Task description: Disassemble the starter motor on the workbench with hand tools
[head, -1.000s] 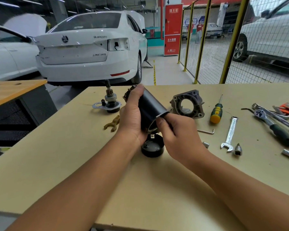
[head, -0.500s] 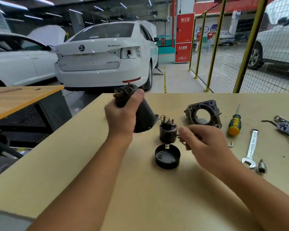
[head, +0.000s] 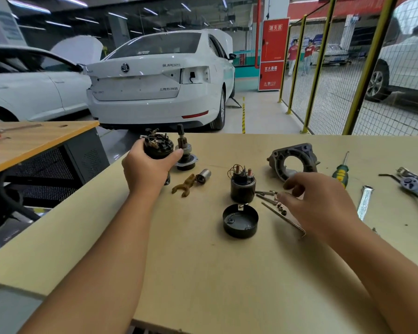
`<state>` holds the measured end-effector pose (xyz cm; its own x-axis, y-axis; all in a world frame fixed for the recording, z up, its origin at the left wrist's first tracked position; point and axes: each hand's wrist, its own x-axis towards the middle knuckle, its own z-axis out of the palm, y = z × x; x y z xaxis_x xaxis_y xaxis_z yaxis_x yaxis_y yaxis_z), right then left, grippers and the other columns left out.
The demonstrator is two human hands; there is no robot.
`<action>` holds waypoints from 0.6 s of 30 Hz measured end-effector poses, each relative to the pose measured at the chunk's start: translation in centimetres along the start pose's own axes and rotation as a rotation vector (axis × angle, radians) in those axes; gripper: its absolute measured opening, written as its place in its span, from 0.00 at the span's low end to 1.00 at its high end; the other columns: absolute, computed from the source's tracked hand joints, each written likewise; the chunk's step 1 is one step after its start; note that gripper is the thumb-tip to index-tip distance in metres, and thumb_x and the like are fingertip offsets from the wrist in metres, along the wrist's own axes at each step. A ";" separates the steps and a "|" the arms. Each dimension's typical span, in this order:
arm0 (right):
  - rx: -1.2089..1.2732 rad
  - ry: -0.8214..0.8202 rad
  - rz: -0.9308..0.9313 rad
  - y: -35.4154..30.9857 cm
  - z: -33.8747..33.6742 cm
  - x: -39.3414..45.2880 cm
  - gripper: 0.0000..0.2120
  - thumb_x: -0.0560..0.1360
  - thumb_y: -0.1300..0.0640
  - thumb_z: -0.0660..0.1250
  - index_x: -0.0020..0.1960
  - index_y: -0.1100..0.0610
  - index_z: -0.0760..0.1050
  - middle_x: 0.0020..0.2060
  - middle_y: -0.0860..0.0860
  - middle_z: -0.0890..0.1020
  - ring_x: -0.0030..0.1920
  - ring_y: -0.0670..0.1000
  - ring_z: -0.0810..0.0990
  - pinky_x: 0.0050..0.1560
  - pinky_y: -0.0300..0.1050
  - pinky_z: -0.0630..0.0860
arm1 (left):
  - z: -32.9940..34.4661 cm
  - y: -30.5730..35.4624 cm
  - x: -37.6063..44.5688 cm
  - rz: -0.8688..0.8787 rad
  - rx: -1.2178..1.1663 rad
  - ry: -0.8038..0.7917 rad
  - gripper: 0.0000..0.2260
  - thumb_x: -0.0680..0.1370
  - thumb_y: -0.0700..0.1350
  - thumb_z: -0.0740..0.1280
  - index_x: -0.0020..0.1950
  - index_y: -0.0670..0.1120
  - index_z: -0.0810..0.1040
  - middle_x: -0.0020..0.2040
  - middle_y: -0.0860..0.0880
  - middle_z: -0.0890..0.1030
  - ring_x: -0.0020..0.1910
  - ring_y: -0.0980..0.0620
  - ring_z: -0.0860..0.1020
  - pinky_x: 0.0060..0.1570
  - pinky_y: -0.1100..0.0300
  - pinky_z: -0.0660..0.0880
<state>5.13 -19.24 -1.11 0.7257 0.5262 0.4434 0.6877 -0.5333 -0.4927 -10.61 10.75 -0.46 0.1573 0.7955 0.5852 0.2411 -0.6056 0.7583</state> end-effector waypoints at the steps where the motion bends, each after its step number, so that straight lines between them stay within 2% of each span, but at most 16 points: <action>1: 0.009 0.005 0.027 0.3 -0.1 0.2 0.08 0.73 0.45 0.74 0.50 0.46 0.81 0.40 0.41 0.79 0.42 0.48 0.78 0.38 0.44 0.73 | 0.1 -0.2 0.0 -0.019 0.023 0.000 0.27 0.63 0.65 0.82 0.52 0.50 0.81 0.47 0.55 0.83 0.48 0.52 0.81 0.42 0.60 0.76; 3: 0.083 0.028 0.109 0.9 -0.6 0.7 0.10 0.72 0.45 0.74 0.52 0.46 0.81 0.42 0.43 0.79 0.44 0.50 0.79 0.42 0.47 0.76 | 0.2 -0.5 -0.2 -0.067 0.041 -0.020 0.28 0.62 0.66 0.81 0.53 0.52 0.80 0.50 0.54 0.84 0.51 0.50 0.81 0.46 0.54 0.78; 5: 0.111 0.099 0.174 1.8 -1.1 1.4 0.15 0.72 0.45 0.74 0.57 0.47 0.79 0.48 0.48 0.80 0.49 0.52 0.78 0.48 0.49 0.76 | 0.4 -0.8 -0.5 -0.110 -0.019 -0.044 0.27 0.63 0.65 0.82 0.53 0.53 0.79 0.50 0.55 0.82 0.52 0.50 0.80 0.45 0.59 0.75; 7: 0.088 0.147 0.207 2.7 -1.7 2.0 0.22 0.72 0.45 0.74 0.64 0.48 0.75 0.53 0.53 0.79 0.54 0.54 0.76 0.51 0.48 0.71 | 0.6 -0.9 -0.7 -0.125 -0.069 -0.060 0.26 0.63 0.63 0.82 0.53 0.54 0.78 0.49 0.57 0.80 0.53 0.51 0.80 0.42 0.64 0.70; 10: 0.060 0.112 0.252 3.6 -2.0 2.4 0.27 0.73 0.45 0.74 0.69 0.51 0.73 0.55 0.54 0.80 0.58 0.55 0.76 0.56 0.50 0.71 | 0.9 -1.1 -0.4 -0.112 -0.074 -0.129 0.28 0.64 0.61 0.83 0.58 0.55 0.78 0.50 0.60 0.78 0.54 0.55 0.77 0.43 0.68 0.68; 12: 0.079 0.072 0.283 3.9 -1.8 2.5 0.25 0.74 0.44 0.73 0.68 0.52 0.76 0.54 0.53 0.82 0.55 0.55 0.78 0.55 0.51 0.75 | 1.1 -1.5 -0.2 -0.115 -0.055 -0.185 0.34 0.64 0.61 0.83 0.66 0.53 0.77 0.55 0.59 0.77 0.56 0.56 0.75 0.50 0.66 0.69; 14: 0.095 0.061 0.303 4.0 -1.7 2.5 0.19 0.74 0.44 0.73 0.62 0.52 0.80 0.53 0.53 0.83 0.49 0.53 0.78 0.50 0.50 0.78 | 1.0 -1.9 -0.1 -0.129 -0.045 -0.211 0.38 0.64 0.60 0.83 0.70 0.53 0.75 0.58 0.58 0.77 0.58 0.57 0.73 0.54 0.62 0.70; 18: 0.038 0.056 0.309 4.0 -1.4 2.8 0.10 0.76 0.47 0.72 0.54 0.51 0.82 0.52 0.54 0.82 0.47 0.54 0.78 0.46 0.48 0.74 | 0.7 -2.2 -0.1 -0.120 -0.025 -0.224 0.35 0.67 0.55 0.83 0.70 0.54 0.74 0.64 0.53 0.80 0.58 0.57 0.72 0.51 0.64 0.69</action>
<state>9.92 -20.85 -0.78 0.9010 0.3056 0.3080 0.4339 -0.6364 -0.6377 -10.50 12.05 -2.41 0.3379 0.8449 0.4146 0.2479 -0.5049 0.8268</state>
